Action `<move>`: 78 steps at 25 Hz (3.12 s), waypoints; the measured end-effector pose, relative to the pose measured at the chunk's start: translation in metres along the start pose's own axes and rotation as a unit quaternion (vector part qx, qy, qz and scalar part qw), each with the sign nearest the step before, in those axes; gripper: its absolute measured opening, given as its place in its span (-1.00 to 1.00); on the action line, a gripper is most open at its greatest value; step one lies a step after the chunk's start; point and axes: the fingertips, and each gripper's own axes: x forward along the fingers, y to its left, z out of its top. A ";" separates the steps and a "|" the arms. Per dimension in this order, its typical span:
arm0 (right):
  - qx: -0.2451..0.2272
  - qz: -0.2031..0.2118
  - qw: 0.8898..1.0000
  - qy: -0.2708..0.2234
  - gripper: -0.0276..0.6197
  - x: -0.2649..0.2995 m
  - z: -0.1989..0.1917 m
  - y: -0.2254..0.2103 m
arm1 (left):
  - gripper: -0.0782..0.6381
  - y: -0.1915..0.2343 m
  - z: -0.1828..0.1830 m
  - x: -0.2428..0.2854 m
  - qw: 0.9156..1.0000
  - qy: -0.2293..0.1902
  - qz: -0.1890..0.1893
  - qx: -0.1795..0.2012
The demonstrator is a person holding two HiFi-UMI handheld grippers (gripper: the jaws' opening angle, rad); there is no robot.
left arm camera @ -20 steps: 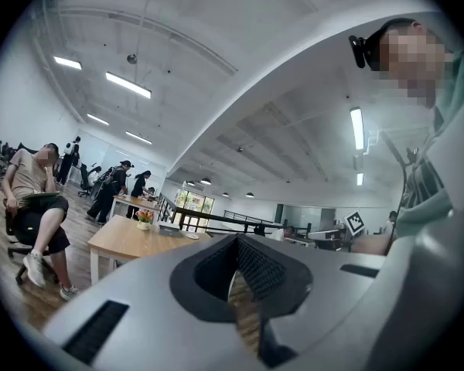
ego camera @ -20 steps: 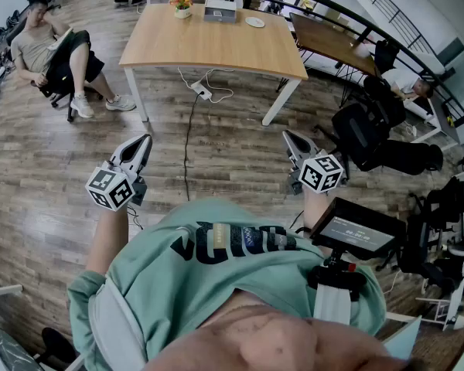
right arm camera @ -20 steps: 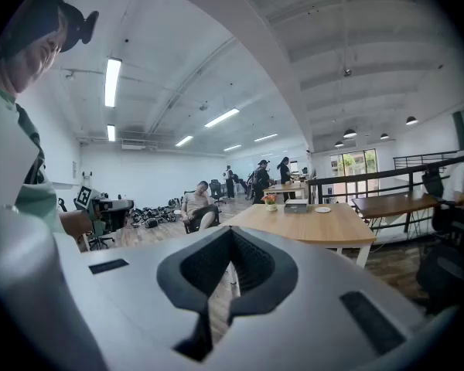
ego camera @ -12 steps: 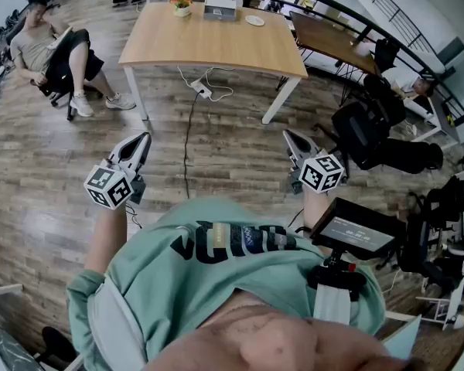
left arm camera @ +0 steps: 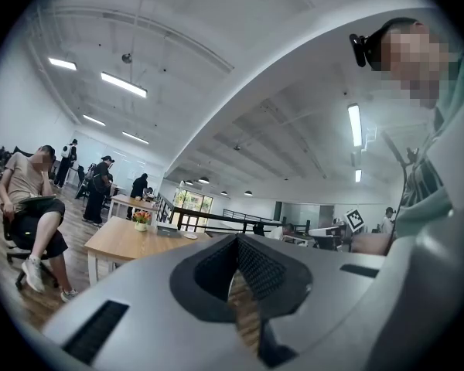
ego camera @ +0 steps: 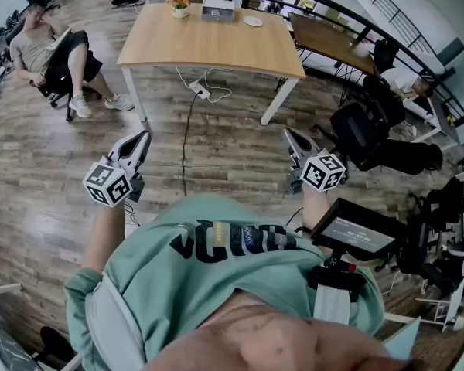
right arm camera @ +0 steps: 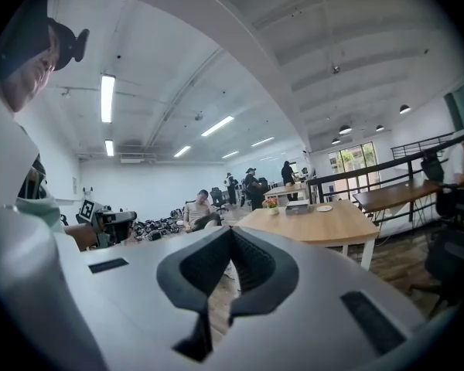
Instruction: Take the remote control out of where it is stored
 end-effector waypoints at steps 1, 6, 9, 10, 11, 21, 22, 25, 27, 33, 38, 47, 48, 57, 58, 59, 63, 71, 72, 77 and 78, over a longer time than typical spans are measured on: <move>-0.006 -0.003 1.000 0.002 -0.90 0.001 -0.001 -0.002 | -0.78 0.000 -0.001 0.002 1.000 0.000 -0.001 0.002; -0.027 -0.001 1.000 0.007 -0.90 -0.010 0.004 -0.021 | -0.78 -0.019 -0.001 0.021 1.000 0.004 0.001 0.011; -0.039 0.008 0.999 0.012 -0.90 -0.019 0.007 -0.035 | -0.78 -0.033 -0.004 0.038 1.000 0.008 0.008 0.020; -0.042 0.012 0.999 0.014 -0.90 -0.020 0.007 -0.041 | -0.78 -0.037 -0.005 0.044 1.000 0.010 0.011 0.025; -0.044 0.016 0.999 0.015 -0.90 -0.022 0.007 -0.046 | -0.78 -0.040 -0.005 0.050 0.999 0.012 0.014 0.030; -0.050 0.050 0.997 0.020 -0.90 -0.042 0.010 -0.101 | -0.78 -0.093 -0.017 0.112 0.999 0.023 0.020 0.031; -0.046 0.055 0.997 0.020 -0.90 -0.042 0.007 -0.105 | -0.78 -0.097 -0.020 0.116 0.999 0.026 0.022 0.031; -0.033 0.068 0.997 0.020 -0.90 -0.040 0.001 -0.118 | -0.78 -0.104 -0.030 0.125 0.998 0.037 0.028 0.031; -0.025 0.071 0.997 0.020 -0.90 -0.037 0.000 -0.126 | -0.78 -0.107 -0.032 0.131 0.998 0.042 0.029 0.032; -0.014 0.075 0.997 0.025 -0.90 -0.006 -0.003 -0.125 | -0.78 -0.084 -0.029 0.132 0.998 0.042 0.030 0.036; -0.025 0.058 0.997 0.035 -0.90 0.047 0.000 -0.103 | -0.78 -0.022 -0.022 0.125 0.999 0.029 0.009 0.011; -0.049 0.005 0.999 0.023 -0.90 0.172 0.044 -0.065 | -0.78 0.128 0.047 0.145 0.999 0.008 -0.040 0.033; -0.044 0.000 0.999 0.016 -0.90 0.185 0.048 -0.061 | -0.78 0.142 0.050 0.148 0.998 0.011 -0.046 0.030; -0.043 -0.019 0.998 0.040 -0.90 0.252 0.051 -0.043 | -0.78 0.220 0.059 0.160 0.998 0.023 -0.066 0.010; -0.042 -0.021 0.998 0.041 -0.90 0.257 0.053 -0.048 | -0.78 0.225 0.057 0.161 0.998 0.024 -0.063 0.007; -0.041 -0.022 0.998 0.042 -0.90 0.262 0.055 -0.054 | -0.78 0.231 0.054 0.164 0.998 0.026 -0.059 0.004; -0.035 -0.015 0.999 0.039 -0.90 0.289 0.055 -0.076 | -0.78 0.255 0.043 0.175 0.999 0.035 -0.037 -0.006; -0.038 0.047 0.998 0.028 -0.90 0.331 0.068 -0.142 | -0.78 0.252 0.047 0.231 1.000 0.024 0.013 0.014; -0.037 0.053 0.998 0.027 -0.90 0.336 0.072 -0.158 | -0.78 0.249 0.048 0.243 0.999 0.019 0.022 0.016; -0.044 0.088 0.995 0.032 -0.90 0.348 0.098 -0.231 | -0.78 0.224 0.055 0.301 0.998 0.004 0.058 0.009; -0.042 0.093 0.994 0.030 -0.90 0.350 0.103 -0.245 | -0.78 0.219 0.056 0.314 0.998 0.004 0.064 0.008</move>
